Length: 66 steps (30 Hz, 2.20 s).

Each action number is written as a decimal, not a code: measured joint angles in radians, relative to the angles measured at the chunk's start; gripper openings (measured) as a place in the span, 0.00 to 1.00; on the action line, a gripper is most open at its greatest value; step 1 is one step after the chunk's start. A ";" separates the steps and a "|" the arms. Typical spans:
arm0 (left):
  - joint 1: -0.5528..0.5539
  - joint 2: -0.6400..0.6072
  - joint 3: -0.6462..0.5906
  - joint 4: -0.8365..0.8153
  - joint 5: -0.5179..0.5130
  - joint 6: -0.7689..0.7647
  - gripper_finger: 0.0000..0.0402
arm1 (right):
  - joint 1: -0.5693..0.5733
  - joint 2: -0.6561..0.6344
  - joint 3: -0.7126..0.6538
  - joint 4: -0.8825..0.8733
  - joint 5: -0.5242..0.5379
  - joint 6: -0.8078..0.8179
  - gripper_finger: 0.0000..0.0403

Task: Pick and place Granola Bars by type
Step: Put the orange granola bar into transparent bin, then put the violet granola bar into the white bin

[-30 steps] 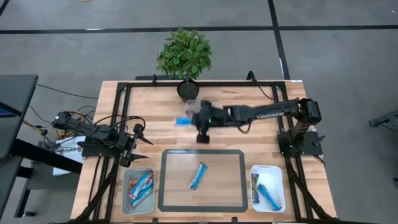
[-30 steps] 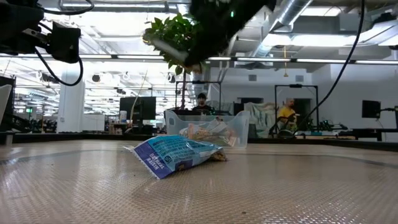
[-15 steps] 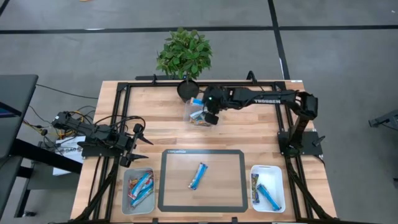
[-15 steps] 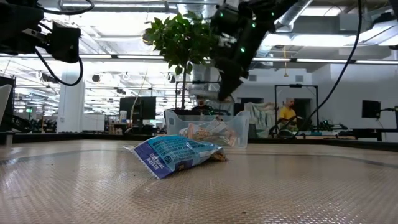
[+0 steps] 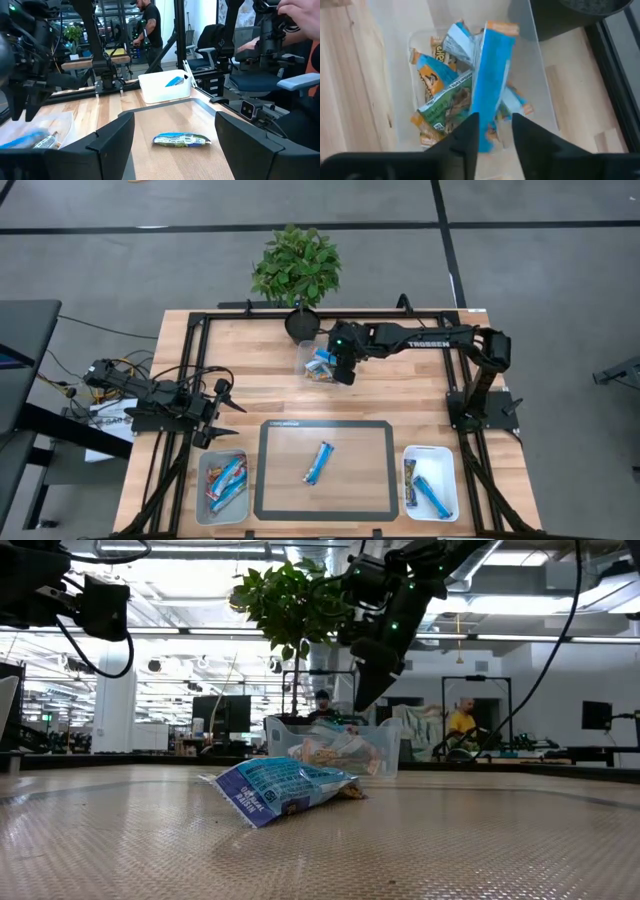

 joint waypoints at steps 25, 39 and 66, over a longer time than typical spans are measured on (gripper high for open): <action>0.000 0.000 0.000 0.000 0.000 -0.002 0.67 | 0.406 -0.003 0.036 0.140 -0.108 -0.352 0.52; 0.000 0.001 0.000 0.000 0.000 -0.001 0.67 | 0.571 0.235 0.163 0.029 -0.059 -0.461 0.49; 0.000 0.001 0.000 0.000 0.000 -0.002 0.67 | 0.641 0.501 0.415 -0.092 -0.052 -0.423 0.38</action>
